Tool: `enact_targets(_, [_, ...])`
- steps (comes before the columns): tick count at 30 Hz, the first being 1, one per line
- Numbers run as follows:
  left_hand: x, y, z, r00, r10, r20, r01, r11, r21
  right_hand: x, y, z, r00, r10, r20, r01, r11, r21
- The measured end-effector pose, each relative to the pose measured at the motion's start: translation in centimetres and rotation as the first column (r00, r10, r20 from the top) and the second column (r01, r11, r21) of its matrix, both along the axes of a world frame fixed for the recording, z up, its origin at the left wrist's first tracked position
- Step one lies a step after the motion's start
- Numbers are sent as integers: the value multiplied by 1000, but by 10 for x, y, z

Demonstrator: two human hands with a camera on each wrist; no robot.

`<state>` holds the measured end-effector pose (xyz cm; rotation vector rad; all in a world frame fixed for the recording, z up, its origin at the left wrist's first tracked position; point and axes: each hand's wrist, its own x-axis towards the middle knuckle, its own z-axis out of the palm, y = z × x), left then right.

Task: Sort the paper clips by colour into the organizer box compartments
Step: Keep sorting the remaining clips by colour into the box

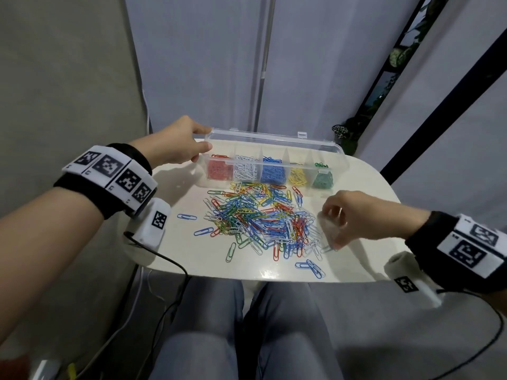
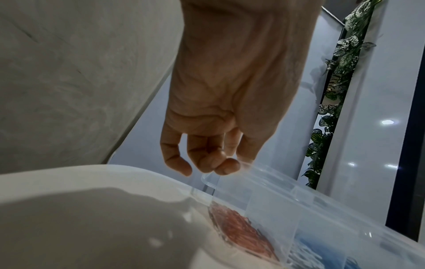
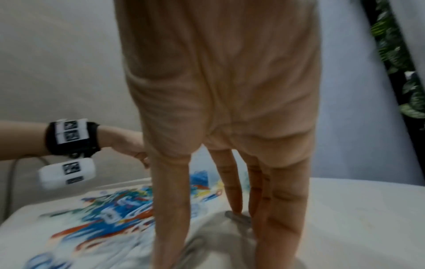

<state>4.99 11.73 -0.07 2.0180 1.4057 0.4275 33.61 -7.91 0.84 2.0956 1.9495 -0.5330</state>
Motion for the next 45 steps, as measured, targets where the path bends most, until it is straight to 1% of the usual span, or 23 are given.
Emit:
enact_targets(3, [0, 0, 1, 1000, 2, -5, -2, 1000, -1, -17, -2, -9, 995, 44, -86, -35, 994, 99])
enact_targets(5, [0, -1, 1, 1000, 5, -6, -5, 1000, -4, -23, 1, -11, 989, 95, -111, -76, 984, 163])
enact_targets(8, [1, -1, 1, 1000, 2, -9, -2, 1000, -6, -22, 5, -2, 981, 77, -176, -36, 974, 226])
enact_targets(10, [0, 0, 2, 1000, 1, -16, -1, 1000, -5, -24, 1, 1, 974, 71, -217, -24, 978, 209])
enact_targets(11, [0, 1, 2, 1000, 1, -17, -1, 1000, -6, -26, -2, -1, 974, 76, -215, -36, 982, 184])
enact_targets(14, [1, 1, 1, 1000, 4, -14, -4, 1000, -6, -30, -8, -12, 986, 81, -142, -61, 988, 142])
enact_targets(17, [1, 0, 1, 1000, 5, -7, -5, 1000, -9, -20, 1, -10, 991, 28, -130, -3, 982, 188])
enact_targets(20, [1, 0, 1, 1000, 7, -5, -7, 1000, -8, -9, 5, -1, 989, -9, -150, 35, 984, 175])
enact_targets(23, [1, 0, 1, 1000, 8, -10, -8, 1000, -2, -5, 0, 1, 993, 14, -114, -2, 994, 111])
enact_targets(25, [1, 1, 1, 1000, 7, -12, -7, 1000, 1, -4, -3, -2, 994, 68, -88, -60, 994, 94])
enact_targets(30, [1, 1, 1, 1000, 3, -10, -3, 1000, 0, -10, -1, -8, 973, 204, -108, -188, 972, 138])
enact_targets(33, [1, 1, 0, 1000, 6, -6, -6, 1000, 0, -11, 2, -9, 962, 244, -119, -217, 955, 205])
enact_targets(39, [1, 2, -1, 1000, 10, 8, -10, 1000, -4, -14, 10, -13, 963, 260, -64, -231, 927, 295])
enact_targets(43, [1, 1, -1, 1000, 11, 9, -11, 1000, 2, -18, 16, -18, 966, 255, 31, -252, 918, 307])
enact_targets(45, [1, 1, 0, 1000, 7, 6, -8, 1000, 6, -18, 19, -18, 971, 239, 32, -236, 920, 313])
